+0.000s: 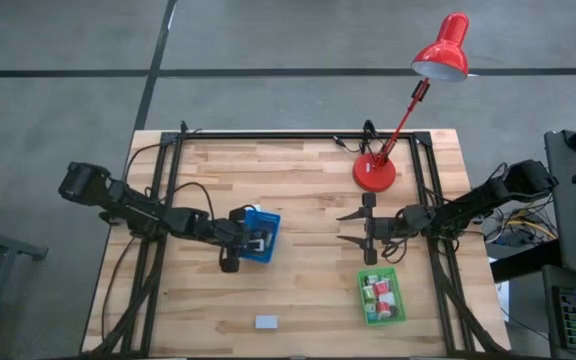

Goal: Pick & Place Office items
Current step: Put the top white digital clock into the blue bin, then put the white digital clock into the blue bin

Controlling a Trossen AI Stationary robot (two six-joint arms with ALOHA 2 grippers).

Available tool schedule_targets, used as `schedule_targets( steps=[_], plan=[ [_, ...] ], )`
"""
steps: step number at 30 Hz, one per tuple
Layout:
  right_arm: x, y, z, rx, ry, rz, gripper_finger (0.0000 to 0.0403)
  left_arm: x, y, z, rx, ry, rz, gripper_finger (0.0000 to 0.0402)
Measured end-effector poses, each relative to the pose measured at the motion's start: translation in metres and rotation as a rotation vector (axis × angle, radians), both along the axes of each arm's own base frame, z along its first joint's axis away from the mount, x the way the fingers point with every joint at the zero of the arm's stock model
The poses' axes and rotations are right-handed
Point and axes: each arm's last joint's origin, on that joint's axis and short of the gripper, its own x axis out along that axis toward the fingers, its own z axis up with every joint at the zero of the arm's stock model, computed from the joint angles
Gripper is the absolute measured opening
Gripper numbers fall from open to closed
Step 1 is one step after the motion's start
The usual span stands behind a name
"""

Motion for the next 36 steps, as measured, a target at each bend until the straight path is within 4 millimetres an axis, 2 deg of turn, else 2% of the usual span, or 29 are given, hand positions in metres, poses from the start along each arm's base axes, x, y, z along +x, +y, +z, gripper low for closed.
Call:
schedule_targets(
  steps=[3, 6, 29, 36],
  plan=[
    [0.000, 0.000, 0.000, 0.000, 0.000, 0.000, 0.0203, 0.000, 0.000, 0.000, -0.004, 0.002, -0.002, 0.0178],
    [0.000, 0.000, 0.000, 0.000, 0.000, 0.000, 0.0203, 0.000, 0.000, 0.000, -0.007, 0.009, -0.005, 0.0194],
    [0.000, 0.000, 0.000, 0.000, 0.001, -0.001, 0.0203, 0.014, -0.004, 0.018, -0.017, -0.070, -0.044, 0.0202],
    [0.000, 0.000, 0.000, -0.001, 0.002, -0.001, 0.0203, 0.020, -0.015, 0.036, -0.094, -0.054, -0.130, 0.0205]
  ],
)
